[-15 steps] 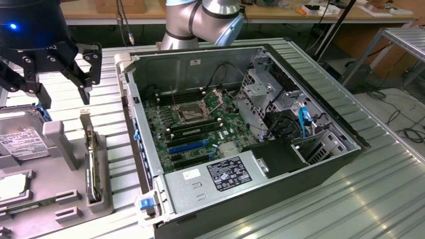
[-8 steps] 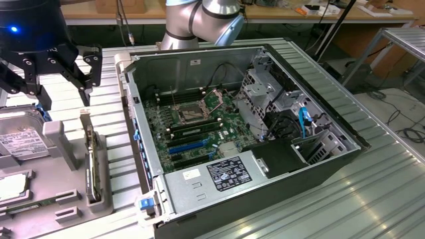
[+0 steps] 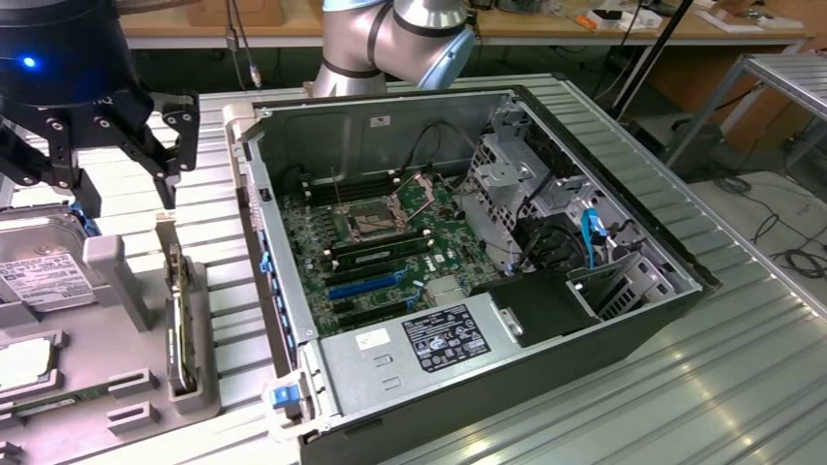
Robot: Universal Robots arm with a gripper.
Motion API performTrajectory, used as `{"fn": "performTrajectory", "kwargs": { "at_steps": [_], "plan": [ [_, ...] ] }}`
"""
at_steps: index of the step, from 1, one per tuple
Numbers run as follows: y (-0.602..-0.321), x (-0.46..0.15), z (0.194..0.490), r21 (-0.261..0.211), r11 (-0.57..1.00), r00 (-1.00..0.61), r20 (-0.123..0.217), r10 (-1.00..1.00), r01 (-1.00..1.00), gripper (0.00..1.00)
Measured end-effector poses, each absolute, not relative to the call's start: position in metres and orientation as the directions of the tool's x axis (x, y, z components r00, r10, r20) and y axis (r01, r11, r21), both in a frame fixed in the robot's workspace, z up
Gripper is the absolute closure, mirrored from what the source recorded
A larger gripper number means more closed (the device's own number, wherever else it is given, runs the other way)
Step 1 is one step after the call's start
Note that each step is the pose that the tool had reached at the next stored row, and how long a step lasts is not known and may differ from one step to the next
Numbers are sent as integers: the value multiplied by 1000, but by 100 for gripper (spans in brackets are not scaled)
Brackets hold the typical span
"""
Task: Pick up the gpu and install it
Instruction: 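Pick up the gpu and move the gpu toward the slot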
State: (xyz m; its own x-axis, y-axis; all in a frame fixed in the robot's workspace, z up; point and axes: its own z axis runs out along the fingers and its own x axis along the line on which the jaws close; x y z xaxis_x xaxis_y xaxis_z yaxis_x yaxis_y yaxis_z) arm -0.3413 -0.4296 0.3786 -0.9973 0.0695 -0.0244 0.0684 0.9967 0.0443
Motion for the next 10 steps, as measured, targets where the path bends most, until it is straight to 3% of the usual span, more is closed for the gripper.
{"fn": "performTrajectory", "kwargs": {
  "at_steps": [10],
  "plan": [
    [-434,-342,376,44,997,-997,-24,69,68,40]
  ]
}}
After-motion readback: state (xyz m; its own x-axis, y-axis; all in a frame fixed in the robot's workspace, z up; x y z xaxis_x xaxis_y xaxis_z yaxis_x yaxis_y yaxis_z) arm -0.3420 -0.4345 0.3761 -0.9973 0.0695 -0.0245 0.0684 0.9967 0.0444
